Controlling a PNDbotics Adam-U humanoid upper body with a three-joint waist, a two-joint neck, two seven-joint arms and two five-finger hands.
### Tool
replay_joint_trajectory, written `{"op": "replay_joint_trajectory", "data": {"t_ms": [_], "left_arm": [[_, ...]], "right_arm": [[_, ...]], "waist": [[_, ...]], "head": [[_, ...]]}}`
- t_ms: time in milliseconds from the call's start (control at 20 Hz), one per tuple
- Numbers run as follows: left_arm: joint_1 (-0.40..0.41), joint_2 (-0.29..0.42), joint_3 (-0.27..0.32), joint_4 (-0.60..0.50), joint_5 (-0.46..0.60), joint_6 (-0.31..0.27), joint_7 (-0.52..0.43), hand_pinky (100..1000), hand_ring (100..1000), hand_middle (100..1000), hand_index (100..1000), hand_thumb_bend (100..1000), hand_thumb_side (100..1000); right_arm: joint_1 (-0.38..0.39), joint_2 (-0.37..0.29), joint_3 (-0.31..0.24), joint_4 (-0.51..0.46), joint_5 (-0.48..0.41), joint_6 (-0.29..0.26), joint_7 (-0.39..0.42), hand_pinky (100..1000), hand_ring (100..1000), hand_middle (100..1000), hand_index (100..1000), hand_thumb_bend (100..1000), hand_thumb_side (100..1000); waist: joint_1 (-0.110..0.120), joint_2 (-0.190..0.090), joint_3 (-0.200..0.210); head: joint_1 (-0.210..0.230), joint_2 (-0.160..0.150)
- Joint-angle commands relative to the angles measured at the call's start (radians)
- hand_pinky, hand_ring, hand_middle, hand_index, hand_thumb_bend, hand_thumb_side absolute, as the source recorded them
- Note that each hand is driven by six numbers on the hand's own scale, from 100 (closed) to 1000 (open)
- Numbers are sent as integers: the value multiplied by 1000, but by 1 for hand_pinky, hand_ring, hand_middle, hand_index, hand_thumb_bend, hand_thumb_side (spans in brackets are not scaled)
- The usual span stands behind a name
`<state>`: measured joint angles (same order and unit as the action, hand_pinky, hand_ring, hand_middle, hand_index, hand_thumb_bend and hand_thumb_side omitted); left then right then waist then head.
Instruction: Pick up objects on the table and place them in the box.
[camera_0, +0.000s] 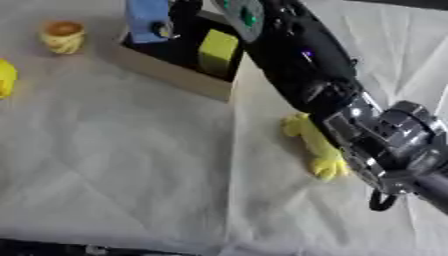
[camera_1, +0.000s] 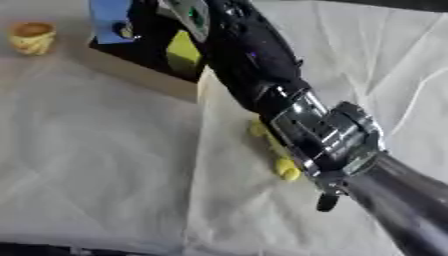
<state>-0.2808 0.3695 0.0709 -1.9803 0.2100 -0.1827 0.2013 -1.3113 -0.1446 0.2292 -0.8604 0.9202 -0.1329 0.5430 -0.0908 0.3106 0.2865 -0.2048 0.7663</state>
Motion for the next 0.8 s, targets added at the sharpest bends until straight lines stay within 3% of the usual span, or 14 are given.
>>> {"op": "replay_joint_trajectory", "data": {"t_ms": [50,300,400,450,500,550,650,800], "left_arm": [[-11,13,3,-20,6,-1,-3,780,831,747,841,100,635],[-12,11,2,-20,8,-1,-4,780,831,747,841,100,637],[-13,11,2,-20,9,-1,-4,780,832,747,841,100,638],[-13,10,2,-20,9,0,-4,780,832,747,841,100,639],[-13,10,1,-20,9,0,-5,780,832,747,841,100,639],[-13,10,1,-20,10,0,-5,780,832,747,841,100,640],[-12,9,0,-20,11,1,-6,780,832,747,841,100,641],[-12,8,-1,-20,11,3,-8,781,833,747,841,100,642]], "right_arm": [[-20,-12,-14,24,43,12,6,728,678,503,645,100,100],[-12,-3,-30,81,103,10,-5,734,702,544,676,100,102],[-10,0,-38,96,128,15,-19,741,739,602,719,100,108],[-9,1,-42,104,144,20,-27,762,800,711,807,100,109],[-8,2,-45,111,158,23,-33,769,813,738,826,100,103],[-7,4,-49,115,166,19,-37,821,904,863,929,111,375],[-7,3,-56,110,171,1,-50,850,958,905,962,162,478],[-10,-3,-61,93,188,-4,-77,856,972,913,964,236,502]], "waist": [[-6,-21,4],[-7,-16,9],[-7,-14,11],[-7,-14,12],[-7,-13,12],[-6,-13,13],[-6,-12,11],[-5,-13,9]], "head": [[-1,4],[-2,4],[-2,4],[-3,4],[-3,4],[-3,4],[-2,4],[-3,4]]}}
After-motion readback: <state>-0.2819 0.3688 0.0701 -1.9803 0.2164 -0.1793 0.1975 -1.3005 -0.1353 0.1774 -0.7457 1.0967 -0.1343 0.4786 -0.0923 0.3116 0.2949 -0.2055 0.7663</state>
